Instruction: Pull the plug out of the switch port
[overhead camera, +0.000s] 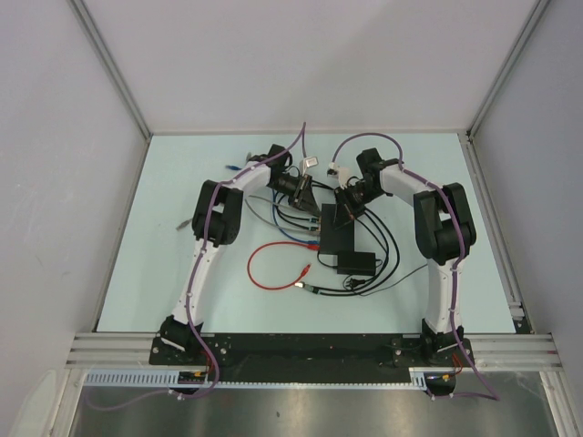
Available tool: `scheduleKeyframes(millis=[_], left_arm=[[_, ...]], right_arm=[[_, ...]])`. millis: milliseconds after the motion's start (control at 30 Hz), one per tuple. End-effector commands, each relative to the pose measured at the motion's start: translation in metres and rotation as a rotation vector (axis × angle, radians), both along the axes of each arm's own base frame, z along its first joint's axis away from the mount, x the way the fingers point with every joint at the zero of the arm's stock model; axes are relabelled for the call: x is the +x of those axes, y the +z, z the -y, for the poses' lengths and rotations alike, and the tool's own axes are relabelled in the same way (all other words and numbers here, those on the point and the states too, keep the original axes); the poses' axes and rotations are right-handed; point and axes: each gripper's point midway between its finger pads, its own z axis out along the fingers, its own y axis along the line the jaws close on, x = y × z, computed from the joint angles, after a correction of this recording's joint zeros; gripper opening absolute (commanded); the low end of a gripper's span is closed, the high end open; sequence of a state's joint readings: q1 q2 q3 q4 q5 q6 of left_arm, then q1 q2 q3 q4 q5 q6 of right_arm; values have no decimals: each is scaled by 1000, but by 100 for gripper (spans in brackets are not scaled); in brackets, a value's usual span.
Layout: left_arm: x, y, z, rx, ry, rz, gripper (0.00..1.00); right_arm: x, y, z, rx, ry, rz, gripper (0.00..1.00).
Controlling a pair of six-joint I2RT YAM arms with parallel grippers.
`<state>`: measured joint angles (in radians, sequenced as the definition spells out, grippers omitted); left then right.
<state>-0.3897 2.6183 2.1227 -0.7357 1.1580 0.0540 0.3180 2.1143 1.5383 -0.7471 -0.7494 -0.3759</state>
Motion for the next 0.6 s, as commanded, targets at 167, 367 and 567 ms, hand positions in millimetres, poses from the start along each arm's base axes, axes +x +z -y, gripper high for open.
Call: scheduleKeyframes(millis=[167, 367, 567], left_arm=[[8, 15, 6, -75, -13, 31, 0], [3, 16, 6, -68, -19, 22, 0], [-11, 4, 6, -41, -51, 12, 0]], right_arm=[[-32, -76, 29, -255, 70, -74, 2], [-31, -78, 30, -256, 70, -77, 3], [-31, -78, 30, -256, 67, -78, 2]])
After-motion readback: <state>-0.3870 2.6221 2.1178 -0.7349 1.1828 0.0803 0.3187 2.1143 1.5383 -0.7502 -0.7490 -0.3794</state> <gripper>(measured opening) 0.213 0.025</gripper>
